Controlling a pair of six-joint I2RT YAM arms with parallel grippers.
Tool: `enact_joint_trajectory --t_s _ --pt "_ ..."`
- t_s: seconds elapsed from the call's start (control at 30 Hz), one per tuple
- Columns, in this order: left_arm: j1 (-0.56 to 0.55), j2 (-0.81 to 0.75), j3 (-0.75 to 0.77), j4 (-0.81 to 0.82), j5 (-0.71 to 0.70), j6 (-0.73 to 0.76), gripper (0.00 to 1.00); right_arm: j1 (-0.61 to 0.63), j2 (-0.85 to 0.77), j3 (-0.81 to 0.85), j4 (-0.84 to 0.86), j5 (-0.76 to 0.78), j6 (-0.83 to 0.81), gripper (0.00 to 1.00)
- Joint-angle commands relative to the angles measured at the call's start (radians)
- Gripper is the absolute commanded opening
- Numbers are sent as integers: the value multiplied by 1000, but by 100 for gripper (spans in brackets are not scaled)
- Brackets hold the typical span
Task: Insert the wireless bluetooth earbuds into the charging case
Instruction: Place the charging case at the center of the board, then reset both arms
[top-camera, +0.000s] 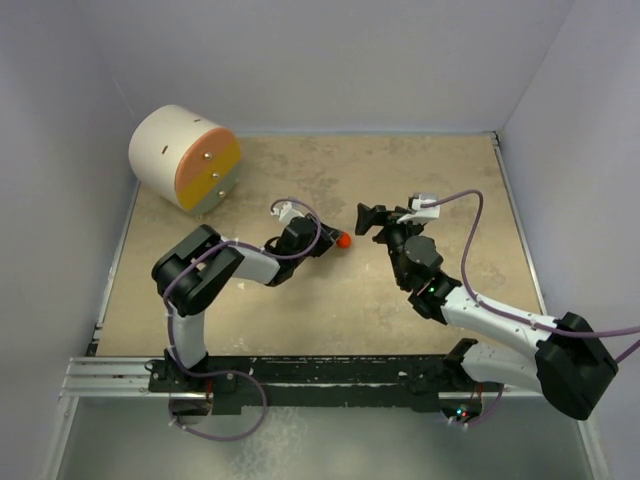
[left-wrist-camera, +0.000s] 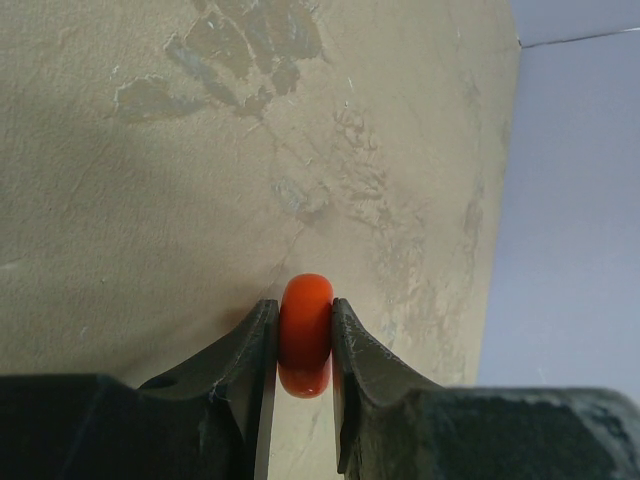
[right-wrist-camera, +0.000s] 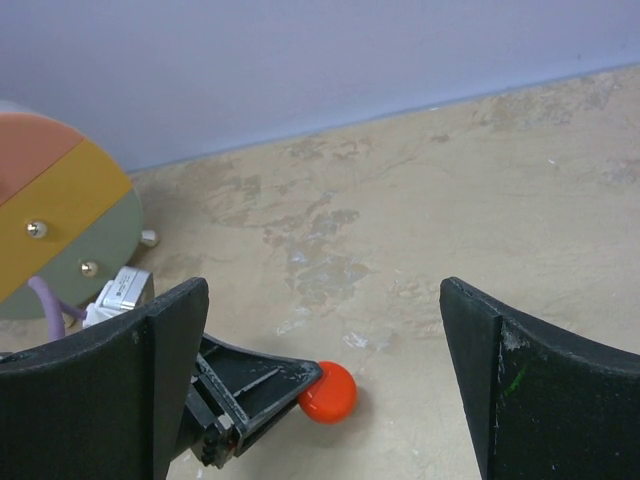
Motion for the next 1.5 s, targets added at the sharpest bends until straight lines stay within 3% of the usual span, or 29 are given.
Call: enact_joint_trajectory --t_s 0.0,0.27,0.57,0.8,1.03,1.27,1.47 --pt "-12 -10 58 -47 -39 77 3 -5 -7 6 24 -17 6 100" --pt "-19 -26 93 -137 -51 118 14 -4 -11 14 11 -23 9 100" --pt "-20 -158 89 -285 -147 169 47 -7 -23 16 -18 -27 17 100" --pt "-17 -471 56 -508 -286 281 49 -8 -23 18 -40 -33 24 100" --pt "-11 -781 -83 -783 -488 348 59 -15 19 42 -115 -54 58 100" --pt "-12 -1040 -172 -1029 -703 311 61 -23 86 95 -279 -27 142 100" --pt "-12 -1162 -236 -1153 -822 218 61 -91 31 54 -359 23 277 100"
